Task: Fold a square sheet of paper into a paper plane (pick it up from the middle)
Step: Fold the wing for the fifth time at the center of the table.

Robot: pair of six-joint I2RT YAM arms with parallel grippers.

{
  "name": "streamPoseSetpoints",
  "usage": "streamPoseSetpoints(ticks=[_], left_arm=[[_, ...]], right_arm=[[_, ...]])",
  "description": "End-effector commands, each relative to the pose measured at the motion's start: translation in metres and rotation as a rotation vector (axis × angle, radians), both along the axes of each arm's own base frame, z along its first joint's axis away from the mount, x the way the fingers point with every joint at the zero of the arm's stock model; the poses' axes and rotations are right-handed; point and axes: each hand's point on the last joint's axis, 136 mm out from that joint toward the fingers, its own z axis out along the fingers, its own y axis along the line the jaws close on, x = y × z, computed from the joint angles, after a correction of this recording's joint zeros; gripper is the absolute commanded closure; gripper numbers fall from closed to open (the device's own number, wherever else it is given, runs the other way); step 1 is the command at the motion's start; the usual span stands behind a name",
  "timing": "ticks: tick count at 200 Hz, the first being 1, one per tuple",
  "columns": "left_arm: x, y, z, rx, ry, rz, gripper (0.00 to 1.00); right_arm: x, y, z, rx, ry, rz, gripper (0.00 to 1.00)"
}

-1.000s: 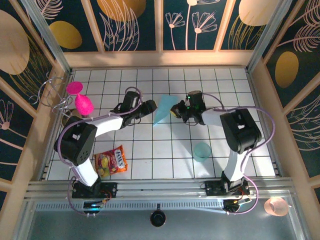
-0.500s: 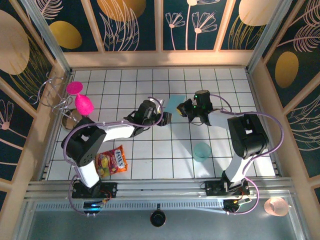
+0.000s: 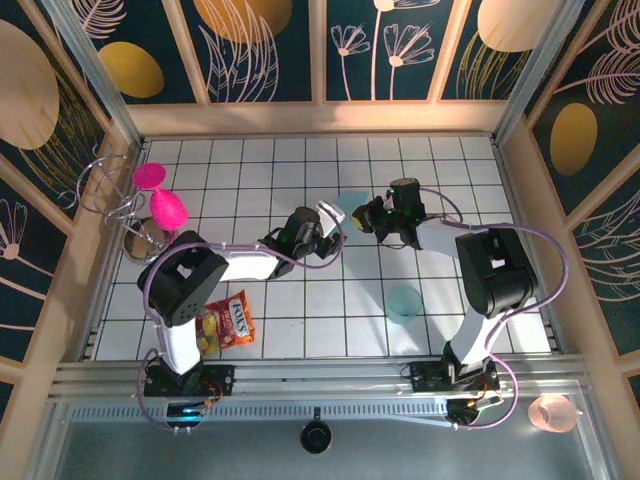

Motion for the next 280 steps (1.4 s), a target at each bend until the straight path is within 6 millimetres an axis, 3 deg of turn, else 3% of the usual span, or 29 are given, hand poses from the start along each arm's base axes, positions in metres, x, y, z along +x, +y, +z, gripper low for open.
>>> streamPoseSetpoints(ticks=[1, 60, 98, 150, 164, 181, 203, 231, 280], left_arm=[[0.012, -0.008, 0.007, 0.044, -0.110, -0.024, 0.43], [0.018, -0.010, -0.002, 0.054, -0.145, -0.015, 0.55], [0.015, -0.014, -0.007, 0.044, -0.128, -0.031, 0.59], [0.011, -0.016, -0.016, 0.050, -0.103, -0.059, 0.73], [0.009, -0.017, -0.020, 0.055, -0.096, -0.069, 0.78], [0.007, -0.018, -0.024, 0.050, -0.080, -0.075, 0.81], [0.003, -0.021, -0.030, 0.033, -0.050, -0.088, 0.83], [-0.002, -0.022, -0.035, 0.002, -0.012, -0.093, 0.85], [-0.012, -0.030, -0.047, -0.045, 0.083, -0.122, 0.88]], right_arm=[[0.005, 0.002, 0.008, 0.028, 0.006, 0.004, 1.00], [0.005, 0.004, 0.005, 0.030, 0.014, 0.014, 1.00], [0.004, 0.005, -0.002, 0.023, 0.029, 0.021, 1.00], [0.002, 0.005, -0.006, 0.019, 0.041, 0.031, 1.00], [0.002, 0.005, -0.008, 0.011, 0.042, 0.036, 0.91], [0.002, -0.001, -0.008, -0.005, 0.038, 0.027, 0.72], [0.005, -0.018, -0.006, -0.038, 0.021, -0.010, 0.55], [0.009, -0.040, -0.001, -0.081, -0.013, -0.051, 0.49], [0.010, -0.065, -0.003, -0.159, -0.036, -0.090, 0.48]])
